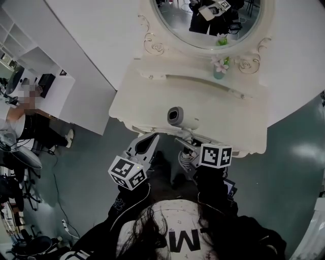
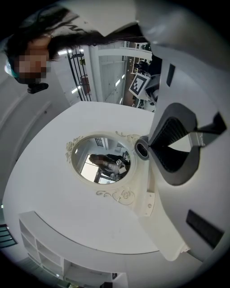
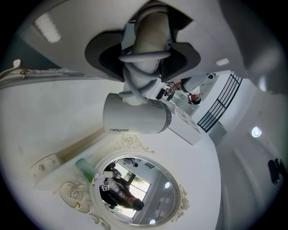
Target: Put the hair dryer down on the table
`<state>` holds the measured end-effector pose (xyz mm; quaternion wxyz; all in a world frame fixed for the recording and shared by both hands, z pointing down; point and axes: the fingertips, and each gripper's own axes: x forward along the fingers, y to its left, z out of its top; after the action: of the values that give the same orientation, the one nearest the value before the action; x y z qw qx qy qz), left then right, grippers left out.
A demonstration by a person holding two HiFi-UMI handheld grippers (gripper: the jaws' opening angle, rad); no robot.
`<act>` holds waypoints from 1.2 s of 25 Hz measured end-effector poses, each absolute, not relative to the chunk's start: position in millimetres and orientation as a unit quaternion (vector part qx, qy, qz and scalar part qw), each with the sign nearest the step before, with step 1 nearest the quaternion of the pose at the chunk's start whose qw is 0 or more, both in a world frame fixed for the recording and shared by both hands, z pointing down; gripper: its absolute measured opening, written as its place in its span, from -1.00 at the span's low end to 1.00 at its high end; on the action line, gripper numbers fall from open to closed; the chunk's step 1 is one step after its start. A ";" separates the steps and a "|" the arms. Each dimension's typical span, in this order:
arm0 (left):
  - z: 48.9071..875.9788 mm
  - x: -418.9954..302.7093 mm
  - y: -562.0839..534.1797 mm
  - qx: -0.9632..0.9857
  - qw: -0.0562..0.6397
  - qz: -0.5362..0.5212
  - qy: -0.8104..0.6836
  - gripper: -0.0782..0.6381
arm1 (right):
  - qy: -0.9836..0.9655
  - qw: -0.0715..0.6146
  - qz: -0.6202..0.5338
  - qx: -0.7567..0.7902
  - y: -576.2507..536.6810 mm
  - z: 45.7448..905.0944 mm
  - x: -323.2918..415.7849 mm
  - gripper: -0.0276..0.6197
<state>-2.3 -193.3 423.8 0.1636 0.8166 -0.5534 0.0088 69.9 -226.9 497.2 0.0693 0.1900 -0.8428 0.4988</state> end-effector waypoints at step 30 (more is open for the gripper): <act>427.5 -206.9 -312.9 0.811 0.174 -0.025 -0.557 -0.78 | -0.846 0.186 0.462 0.189 -340.3 535.5 -122.5 -0.12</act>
<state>-206.9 -312.9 427.5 0.1741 0.8114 -0.5574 -0.0251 -122.5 -340.3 535.5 0.1858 0.1893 -0.8464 0.4617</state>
